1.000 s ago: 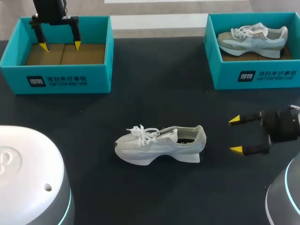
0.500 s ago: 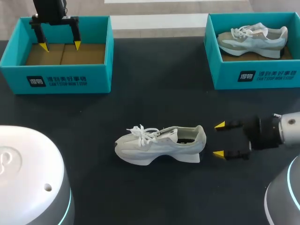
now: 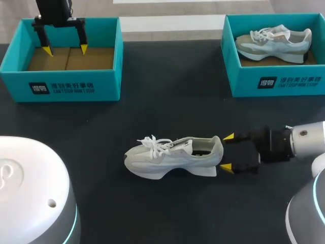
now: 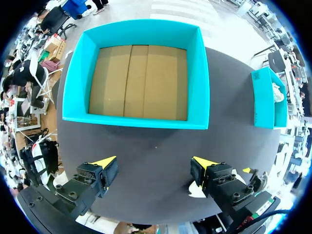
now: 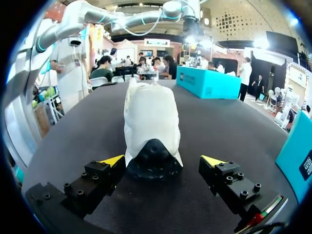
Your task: Take the shoe out of the shoebox, open the shoe tongue, remove and reinsert the insole, then place the shoe into the shoebox
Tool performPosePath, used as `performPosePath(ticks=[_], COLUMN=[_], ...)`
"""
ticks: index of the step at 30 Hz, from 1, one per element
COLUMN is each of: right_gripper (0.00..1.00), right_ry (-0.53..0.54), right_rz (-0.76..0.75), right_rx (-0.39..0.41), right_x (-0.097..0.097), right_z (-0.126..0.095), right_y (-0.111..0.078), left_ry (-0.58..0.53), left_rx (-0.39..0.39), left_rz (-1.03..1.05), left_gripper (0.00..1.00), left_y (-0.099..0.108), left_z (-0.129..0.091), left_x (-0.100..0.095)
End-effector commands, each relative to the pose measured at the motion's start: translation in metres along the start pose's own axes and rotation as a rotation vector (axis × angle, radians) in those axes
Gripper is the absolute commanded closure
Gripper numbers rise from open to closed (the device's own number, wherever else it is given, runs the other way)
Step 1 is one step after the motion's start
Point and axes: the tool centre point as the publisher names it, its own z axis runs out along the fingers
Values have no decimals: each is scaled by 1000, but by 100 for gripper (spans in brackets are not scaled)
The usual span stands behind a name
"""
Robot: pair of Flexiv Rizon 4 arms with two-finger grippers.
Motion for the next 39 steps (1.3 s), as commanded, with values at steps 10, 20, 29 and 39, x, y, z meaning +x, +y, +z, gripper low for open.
performPosePath(ticks=[10, 20, 29, 39], right_gripper=[0, 0, 0, 62], right_ry=[18, 41, 90, 104], right_rz=[-4, -10, -13, -16], right_rx=[-20, -42, -40, -44], right_x=[8, 10, 13, 13], right_z=[28, 47, 66, 72], right_y=[5, 9, 10, 10], left_ry=[0, 0, 0, 0], left_rx=[1, 1, 1, 1], left_rz=[0, 0, 0, 0], left_gripper=[0, 0, 0, 0], left_y=[0, 0, 0, 0], left_z=[0, 0, 0, 0], left_x=[0, 0, 0, 0])
